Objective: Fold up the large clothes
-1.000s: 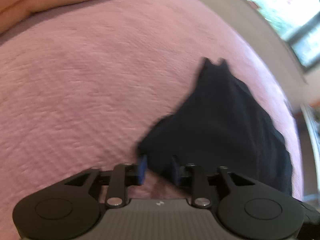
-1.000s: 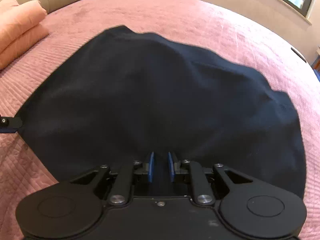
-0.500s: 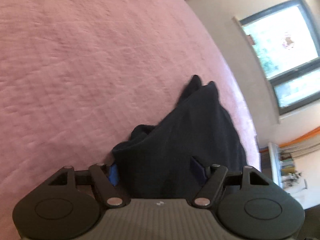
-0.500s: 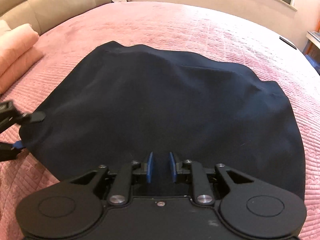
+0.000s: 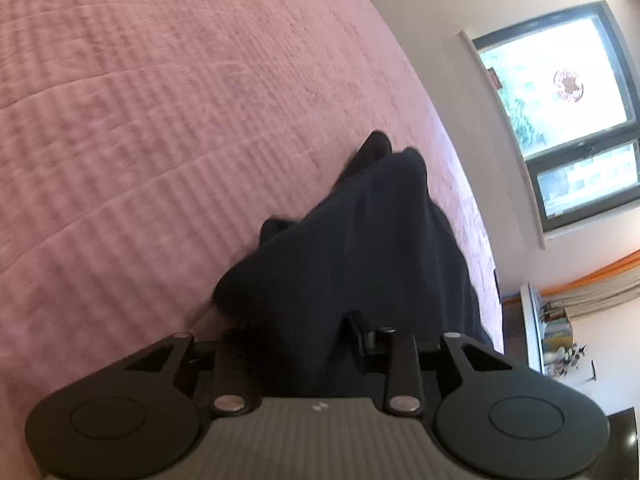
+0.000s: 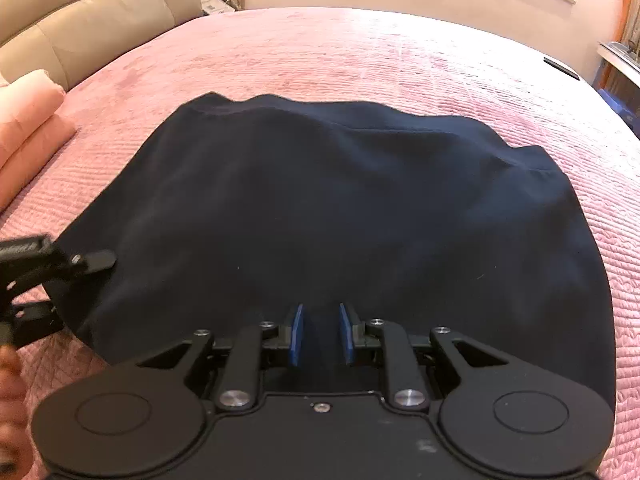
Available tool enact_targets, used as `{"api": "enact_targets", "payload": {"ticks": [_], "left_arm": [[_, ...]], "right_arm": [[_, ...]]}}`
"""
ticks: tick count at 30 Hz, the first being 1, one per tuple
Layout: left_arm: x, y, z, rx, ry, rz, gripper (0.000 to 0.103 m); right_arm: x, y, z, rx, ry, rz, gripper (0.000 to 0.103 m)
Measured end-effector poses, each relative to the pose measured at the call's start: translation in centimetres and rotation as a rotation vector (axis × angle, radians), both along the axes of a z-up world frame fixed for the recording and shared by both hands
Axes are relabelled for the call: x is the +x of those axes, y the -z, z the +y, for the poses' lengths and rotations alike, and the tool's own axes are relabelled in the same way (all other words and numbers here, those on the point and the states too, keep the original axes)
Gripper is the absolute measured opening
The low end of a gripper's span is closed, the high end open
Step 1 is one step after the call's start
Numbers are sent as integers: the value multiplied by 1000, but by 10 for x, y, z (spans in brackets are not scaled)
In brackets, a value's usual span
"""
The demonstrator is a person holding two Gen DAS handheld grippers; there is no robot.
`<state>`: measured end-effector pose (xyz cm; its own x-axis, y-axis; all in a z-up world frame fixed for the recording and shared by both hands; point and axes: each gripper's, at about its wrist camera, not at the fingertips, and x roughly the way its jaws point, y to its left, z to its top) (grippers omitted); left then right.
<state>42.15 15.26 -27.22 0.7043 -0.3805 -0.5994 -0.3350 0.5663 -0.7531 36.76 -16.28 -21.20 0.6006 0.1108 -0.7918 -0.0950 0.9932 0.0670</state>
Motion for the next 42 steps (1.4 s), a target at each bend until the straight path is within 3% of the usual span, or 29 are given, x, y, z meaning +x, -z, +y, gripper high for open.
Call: {"api": "enact_targets", "payload": {"ticks": [2, 3, 4, 8, 10, 11, 13, 18, 22, 27, 29, 30, 31, 36, 40, 42], "left_arm": [[11, 1, -2, 3, 4, -6, 31], [14, 1, -4, 14, 13, -7, 19], [16, -1, -6, 27, 30, -13, 15], [17, -15, -7, 48, 52, -57, 13], [21, -28, -12, 54, 91, -112, 13], [23, -36, -18, 57, 120, -145, 13], [28, -50, -31, 59, 188, -209, 12], [41, -81, -72, -17, 341, -359, 13], [49, -108, -134, -45, 523, -456, 13], [49, -108, -216, -138, 730, -467, 13], [47, -105, -245, -153, 798, -460, 13], [47, -101, -260, -163, 827, -449, 13], [47, -97, -275, -164, 851, -436, 12], [38, -71, -327, -73, 928, -361, 13], [36, -32, -353, 136, 950, -261, 13], [35, -35, -363, 200, 972, -278, 13]], "right_arm": [[-3, -8, 0, -9, 13, -27, 22], [-4, -13, 2, -26, 12, -42, 22], [-5, -16, 3, -45, 13, -58, 22], [-4, -20, 12, -62, -14, -83, 22], [3, -2, 15, -57, -6, -14, 22], [6, 13, 14, -36, 0, 39, 24], [3, 34, 9, 17, 10, 22, 27], [1, 42, -26, 255, 80, 6, 28], [0, 43, -46, 367, 88, 7, 28], [-7, 45, -100, 592, 172, 44, 27], [-14, 43, -121, 637, 203, 54, 25], [-19, 41, -134, 639, 224, 62, 18], [-23, 36, -144, 624, 243, 63, 24], [-56, 27, -218, 454, 356, 98, 27], [-56, 20, -264, 391, 409, 94, 27], [-47, 10, -274, 353, 395, 64, 27]]}}
